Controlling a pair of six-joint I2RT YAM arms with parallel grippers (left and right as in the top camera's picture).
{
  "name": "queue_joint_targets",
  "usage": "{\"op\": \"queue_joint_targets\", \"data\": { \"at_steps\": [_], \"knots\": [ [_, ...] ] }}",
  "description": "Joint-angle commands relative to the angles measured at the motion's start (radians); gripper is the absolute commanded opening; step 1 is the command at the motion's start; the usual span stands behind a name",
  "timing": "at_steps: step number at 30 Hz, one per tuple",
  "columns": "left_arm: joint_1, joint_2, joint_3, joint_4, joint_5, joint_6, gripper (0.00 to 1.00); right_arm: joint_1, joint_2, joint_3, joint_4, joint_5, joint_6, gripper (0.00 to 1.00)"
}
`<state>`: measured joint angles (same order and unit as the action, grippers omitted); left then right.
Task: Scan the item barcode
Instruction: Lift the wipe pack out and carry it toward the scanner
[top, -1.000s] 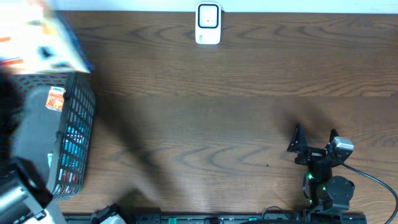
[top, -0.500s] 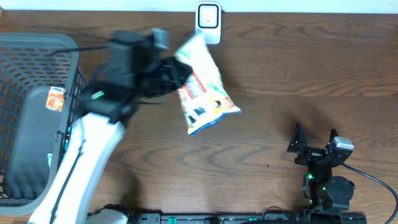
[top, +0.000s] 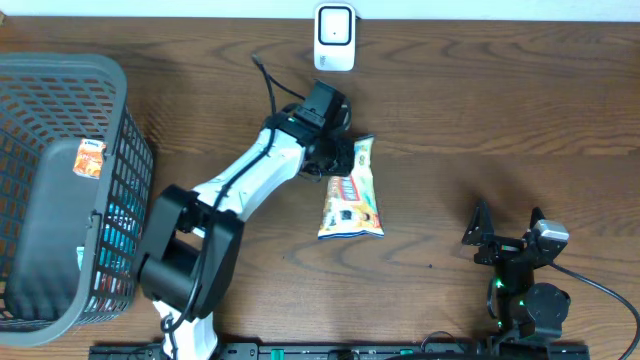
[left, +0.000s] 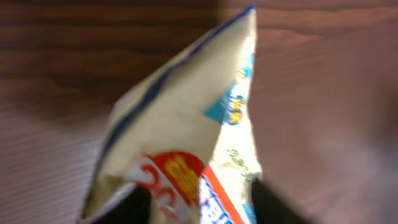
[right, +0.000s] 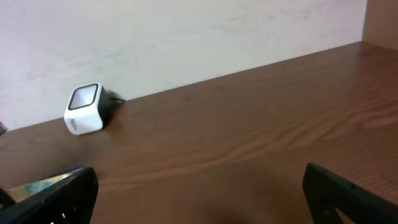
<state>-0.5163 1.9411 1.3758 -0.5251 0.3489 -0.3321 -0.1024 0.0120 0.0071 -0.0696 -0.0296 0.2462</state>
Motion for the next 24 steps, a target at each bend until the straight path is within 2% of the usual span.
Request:
{"op": "queue_joint_targets", "data": {
  "at_steps": [1,5,6,7,9,10,12,17,24],
  "knots": [
    [0.007,-0.042,0.009,-0.001,-0.154,0.048,0.96,0.006,-0.006,-0.002,-0.003,0.002,0.011,0.99],
    [0.007,-0.113,0.019,-0.017,-0.172,0.051,0.96,0.006,-0.005,-0.002,-0.003,0.002,0.011,0.99],
    [0.007,-0.138,0.019,-0.016,-0.171,0.051,0.89,0.006,-0.006,-0.002,-0.003,0.002,0.011,0.99],
    [0.007,-0.163,0.019,-0.015,-0.171,0.051,0.78,0.006,-0.006,-0.002,-0.003,0.002,0.011,0.99],
    [0.007,-0.212,0.019,-0.015,-0.172,0.05,0.41,0.006,-0.006,-0.002,-0.003,0.002,0.011,0.99],
    [0.007,-0.231,0.019,-0.015,-0.172,0.047,0.28,0.006,-0.006,-0.002,-0.003,0.002,0.011,0.99],
    [0.007,-0.263,0.019,-0.016,-0.179,0.029,0.12,0.006,-0.006,-0.002,-0.003,0.002,0.011,0.99],
    [0.007,-0.238,0.006,-0.012,-0.178,0.028,0.08,0.006,-0.006,-0.002,-0.003,0.002,0.011,0.99],
    [0.007,-0.102,-0.014,0.024,-0.179,-0.029,0.08,0.006,-0.006,-0.002,-0.003,0.002,0.011,0.99]
  ]
}}
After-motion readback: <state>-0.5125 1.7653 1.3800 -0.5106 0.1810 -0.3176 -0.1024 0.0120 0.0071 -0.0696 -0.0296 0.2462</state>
